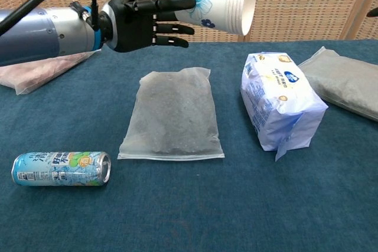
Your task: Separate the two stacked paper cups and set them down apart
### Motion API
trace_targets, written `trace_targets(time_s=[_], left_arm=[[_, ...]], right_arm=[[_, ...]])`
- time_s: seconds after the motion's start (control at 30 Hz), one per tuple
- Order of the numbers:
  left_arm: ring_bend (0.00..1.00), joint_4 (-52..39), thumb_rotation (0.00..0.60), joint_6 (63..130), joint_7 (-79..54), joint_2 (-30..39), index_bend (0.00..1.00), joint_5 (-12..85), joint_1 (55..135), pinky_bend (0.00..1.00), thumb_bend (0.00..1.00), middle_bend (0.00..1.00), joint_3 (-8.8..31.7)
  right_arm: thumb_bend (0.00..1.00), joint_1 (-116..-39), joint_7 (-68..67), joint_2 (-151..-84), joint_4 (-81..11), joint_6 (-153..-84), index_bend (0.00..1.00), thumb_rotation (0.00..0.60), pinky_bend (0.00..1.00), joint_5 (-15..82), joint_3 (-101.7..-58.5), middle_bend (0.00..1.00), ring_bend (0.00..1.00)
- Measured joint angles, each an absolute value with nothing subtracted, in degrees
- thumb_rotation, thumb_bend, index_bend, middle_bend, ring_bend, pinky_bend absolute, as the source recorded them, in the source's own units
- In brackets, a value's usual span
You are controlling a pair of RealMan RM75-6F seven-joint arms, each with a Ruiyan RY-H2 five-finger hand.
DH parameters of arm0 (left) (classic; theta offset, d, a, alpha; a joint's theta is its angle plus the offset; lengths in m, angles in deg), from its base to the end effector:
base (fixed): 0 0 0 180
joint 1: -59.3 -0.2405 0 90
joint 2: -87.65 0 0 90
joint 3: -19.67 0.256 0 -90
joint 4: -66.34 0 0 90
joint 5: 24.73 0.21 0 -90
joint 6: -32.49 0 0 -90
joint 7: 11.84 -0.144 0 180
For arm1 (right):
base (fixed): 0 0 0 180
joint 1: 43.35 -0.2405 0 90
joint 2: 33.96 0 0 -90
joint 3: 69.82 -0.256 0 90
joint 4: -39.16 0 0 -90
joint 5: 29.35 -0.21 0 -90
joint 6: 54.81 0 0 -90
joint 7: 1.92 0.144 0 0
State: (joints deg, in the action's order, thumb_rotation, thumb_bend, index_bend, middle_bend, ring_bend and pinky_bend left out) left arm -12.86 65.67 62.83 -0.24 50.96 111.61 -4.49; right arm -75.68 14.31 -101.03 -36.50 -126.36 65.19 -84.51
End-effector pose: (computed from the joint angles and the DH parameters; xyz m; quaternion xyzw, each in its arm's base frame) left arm -0.0527 0.3971 -0.0086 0.3890 0.7734 0.4988 0.0417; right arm -0.2043 -0.3603 0.1696 0.6908 -0.2368 0.5177 0.4457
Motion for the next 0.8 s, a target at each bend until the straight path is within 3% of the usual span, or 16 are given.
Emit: trace_targets(time_s=[0.8], left_arm=[[0.47, -7.88, 0.6, 62.31, 60.08, -4.14, 0.49, 46.68, 115.35, 0.49, 0.17, 0.5, -5.92]], right_arm=[[0.32, -85.12, 13.95, -107.17, -34.74, -130.2, 0.49, 0.6, 0.04, 74.2, -82.21, 0.3, 0.15]])
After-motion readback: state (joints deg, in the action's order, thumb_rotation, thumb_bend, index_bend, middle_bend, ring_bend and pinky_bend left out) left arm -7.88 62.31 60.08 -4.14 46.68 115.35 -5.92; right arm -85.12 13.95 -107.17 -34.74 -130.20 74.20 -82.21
